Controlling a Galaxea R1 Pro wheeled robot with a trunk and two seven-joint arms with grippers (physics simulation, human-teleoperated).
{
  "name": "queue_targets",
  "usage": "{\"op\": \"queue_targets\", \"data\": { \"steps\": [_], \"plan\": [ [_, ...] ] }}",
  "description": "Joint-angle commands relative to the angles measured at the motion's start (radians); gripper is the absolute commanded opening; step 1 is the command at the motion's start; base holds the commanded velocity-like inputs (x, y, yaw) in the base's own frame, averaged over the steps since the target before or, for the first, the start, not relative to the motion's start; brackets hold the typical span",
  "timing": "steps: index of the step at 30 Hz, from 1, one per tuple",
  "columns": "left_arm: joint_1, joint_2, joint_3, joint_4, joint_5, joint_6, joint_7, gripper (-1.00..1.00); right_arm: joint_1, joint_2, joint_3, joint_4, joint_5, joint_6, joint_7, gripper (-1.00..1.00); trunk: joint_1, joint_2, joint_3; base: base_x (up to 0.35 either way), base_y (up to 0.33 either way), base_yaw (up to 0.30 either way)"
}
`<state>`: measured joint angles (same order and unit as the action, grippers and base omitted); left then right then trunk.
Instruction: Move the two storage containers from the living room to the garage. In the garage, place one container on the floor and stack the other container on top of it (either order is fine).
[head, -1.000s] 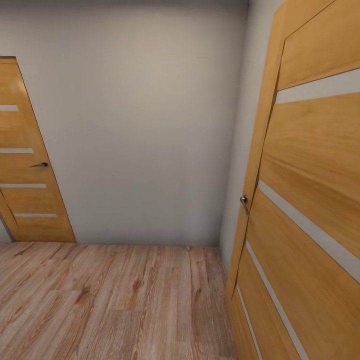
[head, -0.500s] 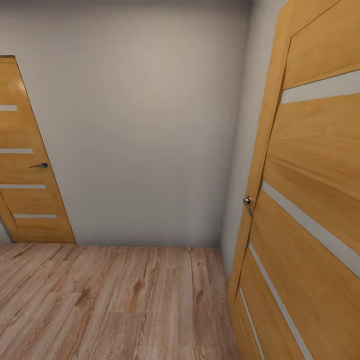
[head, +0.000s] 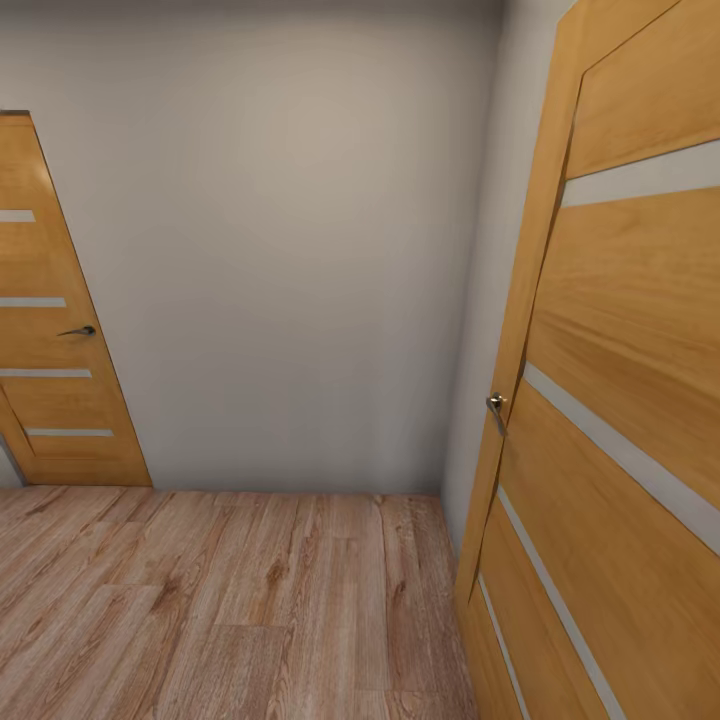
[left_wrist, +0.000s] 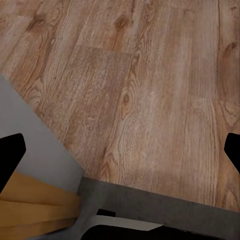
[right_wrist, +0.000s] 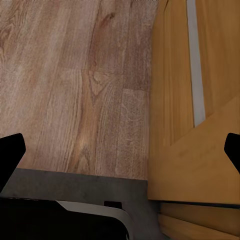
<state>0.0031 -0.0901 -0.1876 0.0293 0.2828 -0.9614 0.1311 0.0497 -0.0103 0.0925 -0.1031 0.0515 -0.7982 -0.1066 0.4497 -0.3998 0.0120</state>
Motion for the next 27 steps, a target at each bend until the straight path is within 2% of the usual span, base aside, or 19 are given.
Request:
{"op": "queue_targets", "data": {
  "steps": [1, 10, 27],
  "plan": [
    [0.000, 0.000, -0.009, 0.001, 0.003, -0.003, 0.007, 1.00, 0.001, 0.000, 0.007, -0.002, 0.005, 0.001, -0.010, 1.00, 0.000, 0.000, 0.000, 0.000, 0.000, 0.000],
    [0.000, 0.005, -0.009, 0.001, 0.004, -0.002, 0.005, 1.00, 0.001, 0.000, 0.007, -0.002, 0.005, 0.001, -0.010, 1.00, 0.000, 0.000, 0.000, 0.121, 0.000, 0.000],
    [0.000, 0.003, -0.009, 0.001, 0.004, -0.001, 0.006, 1.00, 0.001, 0.000, 0.007, -0.001, 0.005, 0.001, -0.010, 1.00, 0.000, 0.000, 0.000, 0.037, -0.005, 0.000]
  ]
}}
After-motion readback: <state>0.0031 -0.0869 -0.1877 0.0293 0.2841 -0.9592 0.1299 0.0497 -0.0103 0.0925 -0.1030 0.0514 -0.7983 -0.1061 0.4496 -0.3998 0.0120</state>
